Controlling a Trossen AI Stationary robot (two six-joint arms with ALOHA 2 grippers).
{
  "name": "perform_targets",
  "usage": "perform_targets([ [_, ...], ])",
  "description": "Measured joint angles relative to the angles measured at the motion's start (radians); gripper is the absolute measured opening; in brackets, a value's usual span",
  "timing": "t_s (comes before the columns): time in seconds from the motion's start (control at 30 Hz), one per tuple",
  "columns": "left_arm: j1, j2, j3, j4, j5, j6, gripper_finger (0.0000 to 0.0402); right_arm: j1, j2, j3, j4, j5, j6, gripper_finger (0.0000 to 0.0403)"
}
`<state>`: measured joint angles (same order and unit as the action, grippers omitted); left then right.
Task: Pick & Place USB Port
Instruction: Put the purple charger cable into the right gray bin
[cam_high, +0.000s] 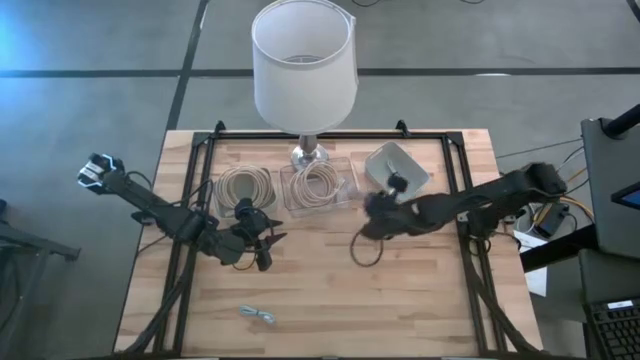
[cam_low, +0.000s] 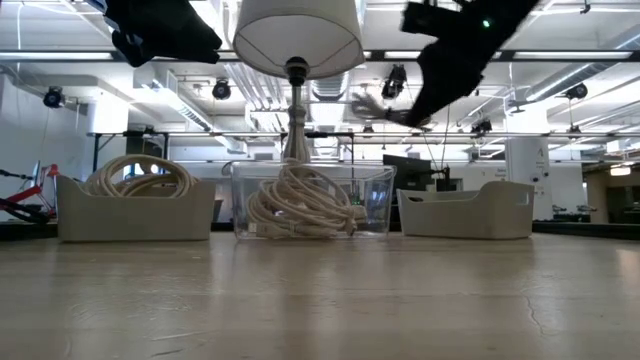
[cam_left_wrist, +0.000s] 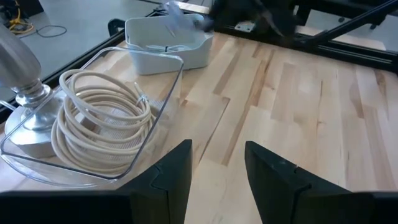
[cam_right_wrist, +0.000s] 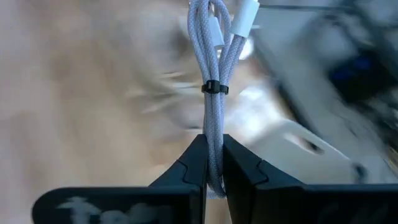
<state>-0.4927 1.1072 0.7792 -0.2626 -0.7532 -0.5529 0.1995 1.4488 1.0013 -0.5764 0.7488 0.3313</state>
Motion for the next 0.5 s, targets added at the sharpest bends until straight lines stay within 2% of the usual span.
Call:
perform_targets([
  [0.07,0.000,0.000,0.000,0.000,0.000,0.000,0.0152,-0.016,-0.061,-0.072,0.024,0.089,0.067,0.0029],
  [0.13,0.000,0.000,0.000,0.000,0.000,-0.001,0.0152,-0.044,-0.118,-0.138,0.054,0.120,0.112,0.0029],
  [0.3,0.000,0.000,0.000,0.000,-0.001,-0.002,0.0152,-0.142,-0.206,-0.286,0.170,0.118,0.185,0.0029],
  [0.5,0.000,0.000,0.000,0.000,-0.001,-0.002,0.0152,-0.241,-0.209,-0.384,0.309,0.069,0.194,0.0029],
])
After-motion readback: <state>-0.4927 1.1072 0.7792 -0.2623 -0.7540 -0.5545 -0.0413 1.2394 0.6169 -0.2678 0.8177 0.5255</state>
